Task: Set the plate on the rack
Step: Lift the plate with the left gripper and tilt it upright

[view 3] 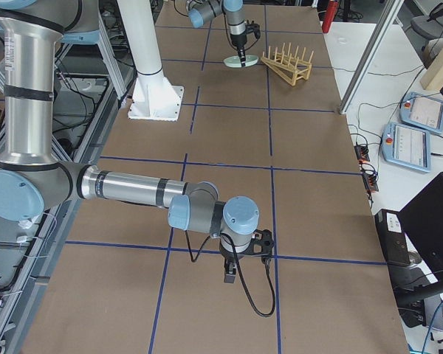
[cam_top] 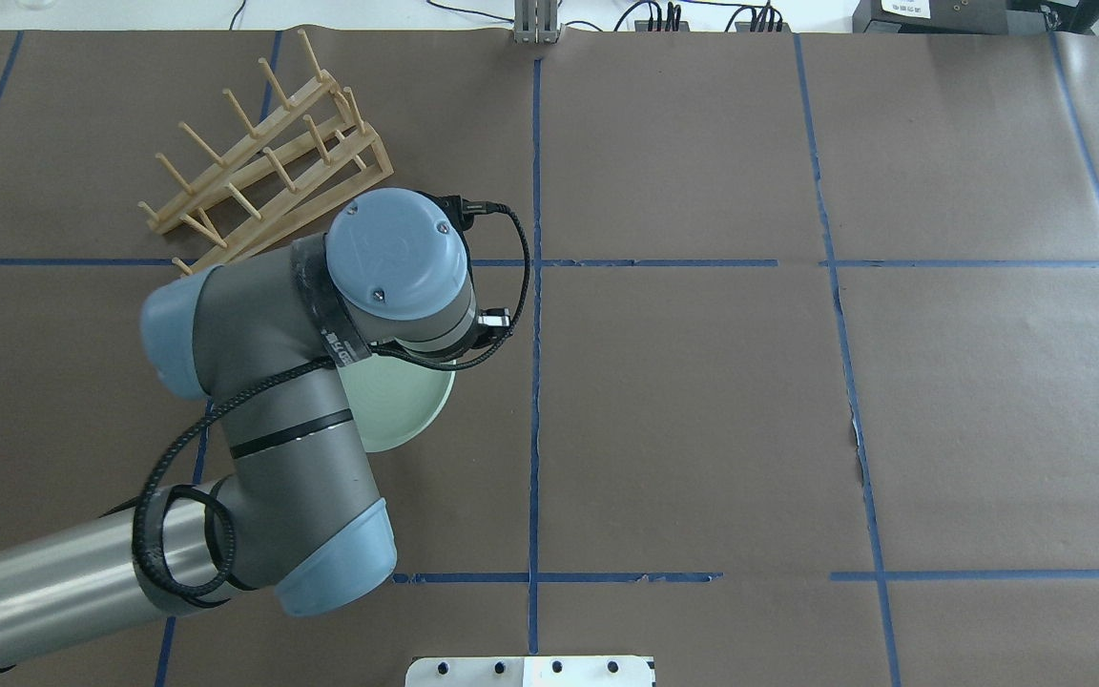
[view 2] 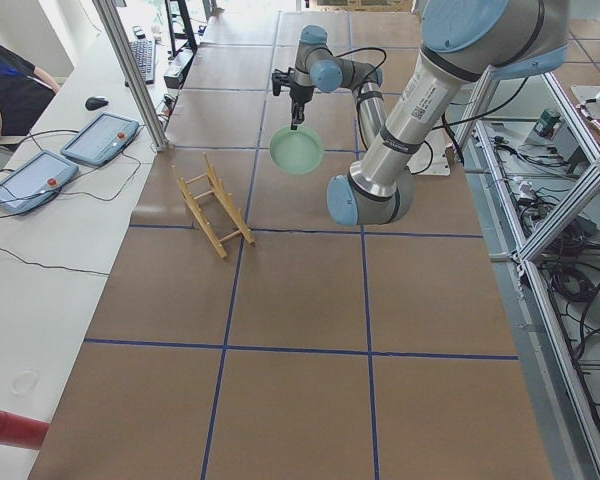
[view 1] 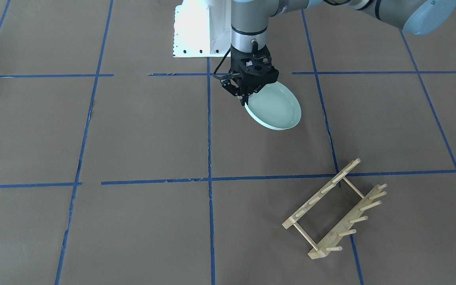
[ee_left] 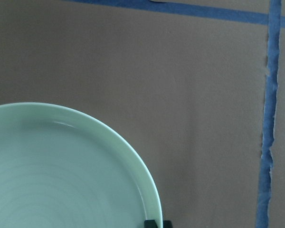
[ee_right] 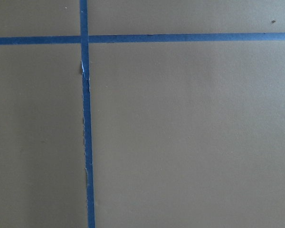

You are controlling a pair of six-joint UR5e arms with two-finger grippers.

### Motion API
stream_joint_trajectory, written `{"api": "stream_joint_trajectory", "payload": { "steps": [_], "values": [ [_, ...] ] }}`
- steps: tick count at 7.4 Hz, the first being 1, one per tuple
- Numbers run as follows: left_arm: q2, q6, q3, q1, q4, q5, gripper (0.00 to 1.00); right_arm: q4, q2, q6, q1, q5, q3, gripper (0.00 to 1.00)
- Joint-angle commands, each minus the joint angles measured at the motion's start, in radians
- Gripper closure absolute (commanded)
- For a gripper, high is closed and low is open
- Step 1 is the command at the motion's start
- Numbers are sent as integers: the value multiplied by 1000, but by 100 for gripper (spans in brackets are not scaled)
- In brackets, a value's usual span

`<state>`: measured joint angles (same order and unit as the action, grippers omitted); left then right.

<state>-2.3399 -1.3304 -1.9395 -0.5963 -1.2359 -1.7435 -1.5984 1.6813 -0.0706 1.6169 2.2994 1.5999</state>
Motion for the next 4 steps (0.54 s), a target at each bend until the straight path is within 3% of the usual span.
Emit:
{"api": "stream_joint_trajectory", "payload": {
  "steps": [1,2,4],
  "values": [
    [-24,77,-119,-188,107,-48,100,0,0,0,1,0,0,0],
    [-32,133,-124,-242,122,-51,100,0,0,0,1,0,0,0],
    [-29,276,-124,-414,112,-216,100,0,0,0,0,0,0,0]
  ]
}}
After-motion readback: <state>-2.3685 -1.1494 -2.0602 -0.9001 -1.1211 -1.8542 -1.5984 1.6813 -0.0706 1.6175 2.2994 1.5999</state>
